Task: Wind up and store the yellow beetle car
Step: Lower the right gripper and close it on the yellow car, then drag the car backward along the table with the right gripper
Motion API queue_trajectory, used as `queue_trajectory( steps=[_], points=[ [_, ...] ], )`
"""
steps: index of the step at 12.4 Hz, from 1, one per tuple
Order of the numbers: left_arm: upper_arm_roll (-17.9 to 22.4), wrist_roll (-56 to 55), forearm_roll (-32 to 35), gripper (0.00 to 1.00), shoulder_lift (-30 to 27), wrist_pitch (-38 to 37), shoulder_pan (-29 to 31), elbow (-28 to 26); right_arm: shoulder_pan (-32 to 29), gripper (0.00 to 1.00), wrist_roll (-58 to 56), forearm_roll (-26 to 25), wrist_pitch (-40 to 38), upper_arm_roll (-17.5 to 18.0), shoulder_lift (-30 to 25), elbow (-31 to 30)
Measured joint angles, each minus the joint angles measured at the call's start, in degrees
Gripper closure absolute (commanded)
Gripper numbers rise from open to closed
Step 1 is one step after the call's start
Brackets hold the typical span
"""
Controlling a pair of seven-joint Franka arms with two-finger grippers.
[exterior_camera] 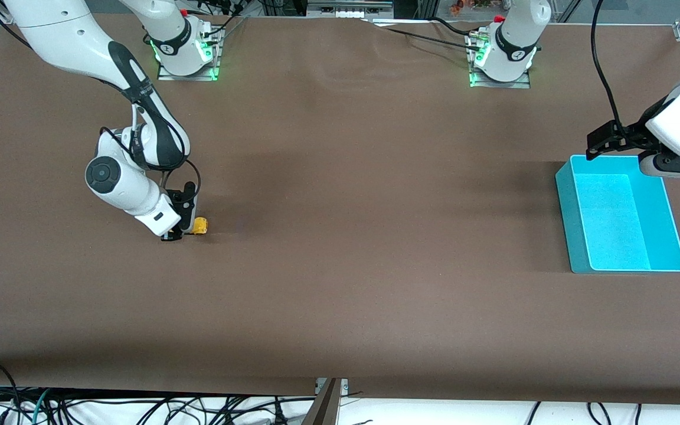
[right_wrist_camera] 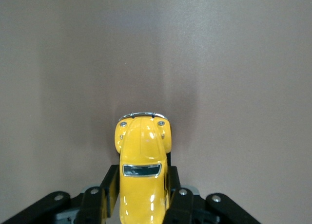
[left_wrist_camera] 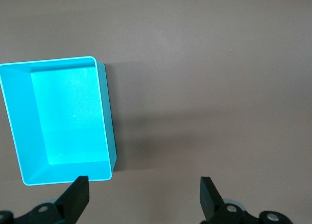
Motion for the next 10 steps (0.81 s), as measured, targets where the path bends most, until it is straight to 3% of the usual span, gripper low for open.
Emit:
queue_trajectory(
  steps=[10],
  points=[
    [0.0, 0.0, 0.0, 0.0, 0.0, 0.0, 0.0, 0.0, -3.92, 0.8, -4.69, 0.93, -0.47, -0.47, -0.06, -0.03]
  ],
)
